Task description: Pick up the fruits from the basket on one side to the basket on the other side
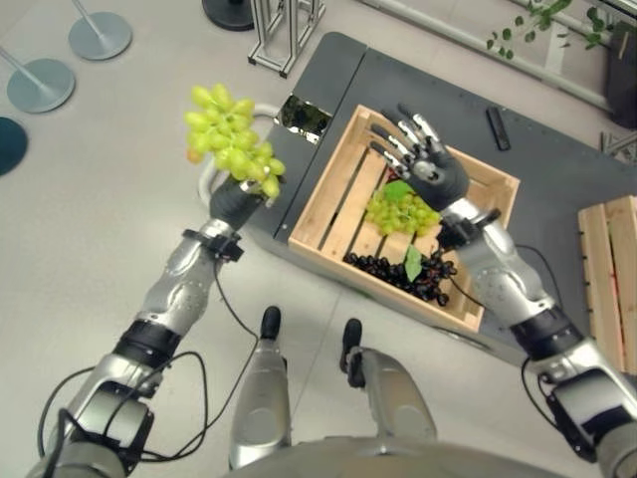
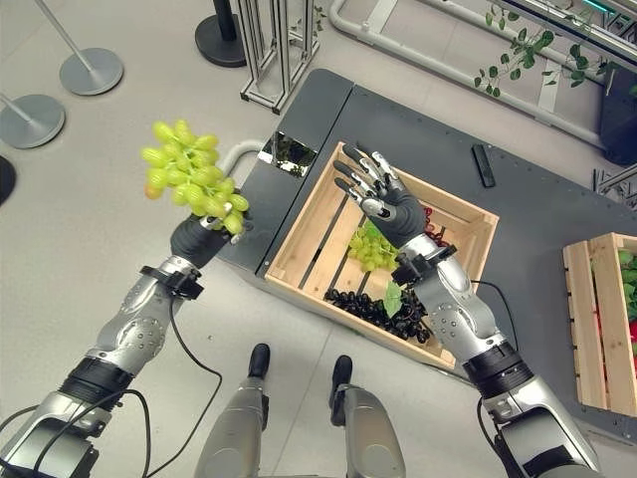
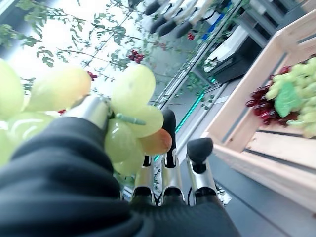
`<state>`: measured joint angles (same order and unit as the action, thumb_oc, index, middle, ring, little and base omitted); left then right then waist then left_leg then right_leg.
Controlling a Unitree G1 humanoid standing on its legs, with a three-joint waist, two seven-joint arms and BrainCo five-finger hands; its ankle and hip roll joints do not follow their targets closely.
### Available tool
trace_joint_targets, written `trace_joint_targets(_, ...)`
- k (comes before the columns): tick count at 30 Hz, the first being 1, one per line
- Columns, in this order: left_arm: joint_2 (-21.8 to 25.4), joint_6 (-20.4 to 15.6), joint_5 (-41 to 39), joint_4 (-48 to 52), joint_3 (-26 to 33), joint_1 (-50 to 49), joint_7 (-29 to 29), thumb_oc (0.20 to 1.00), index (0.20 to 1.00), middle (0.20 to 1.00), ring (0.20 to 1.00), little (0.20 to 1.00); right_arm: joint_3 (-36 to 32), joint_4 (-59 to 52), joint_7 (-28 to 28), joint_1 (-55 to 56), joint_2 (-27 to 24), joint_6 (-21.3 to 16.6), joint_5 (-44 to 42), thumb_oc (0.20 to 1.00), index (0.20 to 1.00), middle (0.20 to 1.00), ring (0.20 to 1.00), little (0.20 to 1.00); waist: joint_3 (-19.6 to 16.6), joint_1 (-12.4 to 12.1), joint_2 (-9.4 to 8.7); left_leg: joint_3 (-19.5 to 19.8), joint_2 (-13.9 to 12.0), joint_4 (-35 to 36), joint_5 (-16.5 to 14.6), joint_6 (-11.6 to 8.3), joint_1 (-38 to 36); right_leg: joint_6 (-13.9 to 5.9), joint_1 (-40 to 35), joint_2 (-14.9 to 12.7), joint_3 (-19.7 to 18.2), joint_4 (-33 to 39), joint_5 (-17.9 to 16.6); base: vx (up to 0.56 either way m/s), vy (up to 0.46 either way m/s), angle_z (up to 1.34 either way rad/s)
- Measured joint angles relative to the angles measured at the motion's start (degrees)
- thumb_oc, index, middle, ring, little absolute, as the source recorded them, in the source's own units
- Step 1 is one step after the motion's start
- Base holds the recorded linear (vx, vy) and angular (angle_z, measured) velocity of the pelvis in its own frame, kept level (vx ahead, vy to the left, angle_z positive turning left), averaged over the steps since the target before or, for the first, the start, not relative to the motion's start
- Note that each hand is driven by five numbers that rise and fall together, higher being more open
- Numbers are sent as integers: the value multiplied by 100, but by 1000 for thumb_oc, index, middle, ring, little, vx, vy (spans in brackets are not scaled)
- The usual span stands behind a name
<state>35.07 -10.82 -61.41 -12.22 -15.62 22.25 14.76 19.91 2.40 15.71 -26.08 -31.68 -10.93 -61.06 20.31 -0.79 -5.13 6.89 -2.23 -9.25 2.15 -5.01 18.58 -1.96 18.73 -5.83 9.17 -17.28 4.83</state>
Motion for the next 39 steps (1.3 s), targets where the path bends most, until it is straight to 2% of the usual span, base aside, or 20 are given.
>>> trace_joint_targets(3,70,-60,67,61,125,-2,-38,200,200,200,200,200,-6,0,2,-3,0,2,31,1000,1000,1000,1000,1000,38,-5,62,-11,0,-13,0,0,-3,1,16,-3,-11,-42,3,0,-2,-2)
trace_joint_targets(6,322,-126,472,207,209,-5,-101,200,200,200,200,200,-6,2,4,-4,-1,5,39,1000,1000,1000,1000,1000,60,-2,99,-51,-1,-30,0,0,-3,3,50,-3,-60,-89,4,-4,0,-6)
trace_joint_targets(8,320,-167,524,242,248,-4,-115,200,200,200,200,200,-7,1,7,-5,-1,5,40,1000,1000,1000,1000,1000,68,0,112,-52,2,-37,0,0,-4,3,50,-6,-62,-95,4,0,0,0)
trace_joint_targets(16,354,-503,1585,444,805,-6,-553,200,200,200,200,200,-257,1,43,-3,0,10,140,1000,1000,1000,1000,1000,106,4,175,-71,3,-84,0,0,8,16,104,-18,-88,-204,20,0,0,0)
trace_joint_targets(22,319,-627,2030,454,871,-8,-811,200,200,200,200,200,-295,0,50,-4,30,11,193,1000,1000,1000,1000,1000,105,-4,175,-74,12,-105,-1,-1,30,16,144,-33,-98,-263,43,0,0,0)
trace_joint_targets(36,244,-692,2242,624,1015,-99,-863,200,200,200,200,200,-329,0,118,-1,17,97,300,1000,1000,1000,1000,1000,103,-2,174,-49,39,-267,-45,-12,129,21,234,-37,-149,-461,114,-4,-10,1)
trace_joint_targets(37,217,-700,2242,605,1010,-111,-860,200,200,200,200,200,-334,1,128,17,-32,110,318,1000,1000,1000,1000,1000,109,26,194,26,120,-266,-44,-11,195,-21,265,92,-437,-708,239,-26,-83,81)
trace_joint_targets(38,108,-703,2241,593,999,-122,-857,200,200,200,200,200,-341,1,131,186,-175,111,335,1000,1000,1000,1000,1000,84,231,225,342,226,-272,-15,0,178,-110,227,330,-1260,-1198,685,-56,-45,93)
trace_joint_targets(39,116,-718,2237,606,1001,-136,-856,200,200,200,200,200,-341,-3,131,219,-222,125,352,1000,1000,1000,1000,1000,69,251,201,353,246,-275,44,-46,187,-112,230,368,-1455,-1215,759,-125,-148,75)
